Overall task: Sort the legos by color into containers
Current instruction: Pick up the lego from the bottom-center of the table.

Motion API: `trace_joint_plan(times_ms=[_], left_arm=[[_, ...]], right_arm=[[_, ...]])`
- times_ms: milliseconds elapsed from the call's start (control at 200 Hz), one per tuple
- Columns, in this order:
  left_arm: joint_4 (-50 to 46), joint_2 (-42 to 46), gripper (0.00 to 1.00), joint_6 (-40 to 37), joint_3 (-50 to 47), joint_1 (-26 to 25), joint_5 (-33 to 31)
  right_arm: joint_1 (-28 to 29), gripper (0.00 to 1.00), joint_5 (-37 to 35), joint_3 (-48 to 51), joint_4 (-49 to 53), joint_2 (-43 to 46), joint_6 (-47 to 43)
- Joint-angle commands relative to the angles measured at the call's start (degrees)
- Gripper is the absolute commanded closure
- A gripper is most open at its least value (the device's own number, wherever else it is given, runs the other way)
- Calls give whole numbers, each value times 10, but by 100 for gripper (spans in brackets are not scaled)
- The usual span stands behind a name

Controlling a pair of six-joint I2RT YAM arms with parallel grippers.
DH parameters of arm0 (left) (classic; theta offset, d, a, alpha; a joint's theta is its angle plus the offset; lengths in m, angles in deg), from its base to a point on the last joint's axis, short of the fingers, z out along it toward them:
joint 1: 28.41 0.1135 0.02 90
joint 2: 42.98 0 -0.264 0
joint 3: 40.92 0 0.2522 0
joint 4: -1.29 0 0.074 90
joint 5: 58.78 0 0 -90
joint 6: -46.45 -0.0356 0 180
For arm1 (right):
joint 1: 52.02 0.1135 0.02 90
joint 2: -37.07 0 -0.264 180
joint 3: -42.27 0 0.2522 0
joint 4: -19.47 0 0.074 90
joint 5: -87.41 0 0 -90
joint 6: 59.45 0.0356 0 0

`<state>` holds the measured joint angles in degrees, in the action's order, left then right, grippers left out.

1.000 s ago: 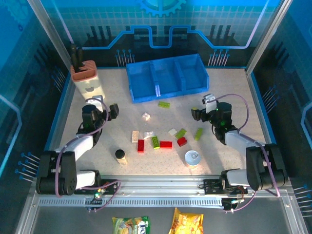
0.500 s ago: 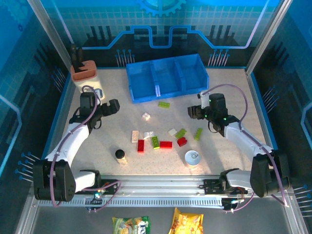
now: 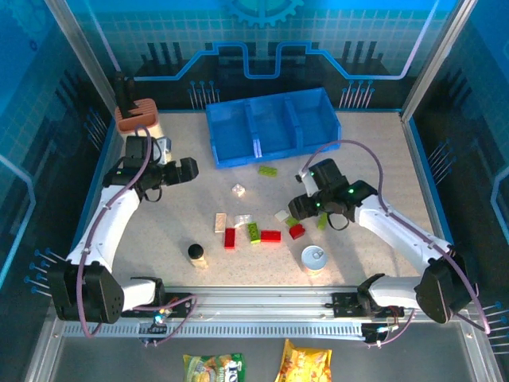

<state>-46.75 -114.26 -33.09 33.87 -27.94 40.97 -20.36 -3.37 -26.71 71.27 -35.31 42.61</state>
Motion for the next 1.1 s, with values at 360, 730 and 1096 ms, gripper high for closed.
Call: trace_joint_plan(times_ms=[360,730,1096], left_arm=[[1,-5,1,-37,-32,10,22],[4,-2,1,-32,-34,10,18],[2,1,1,-35,-34,10,6]], right_arm=[[97,33,-83,-30,107,-96,55],[104,40,-85,-22,62,-166,53],[92,42,-79,-26,43,-218,54]])
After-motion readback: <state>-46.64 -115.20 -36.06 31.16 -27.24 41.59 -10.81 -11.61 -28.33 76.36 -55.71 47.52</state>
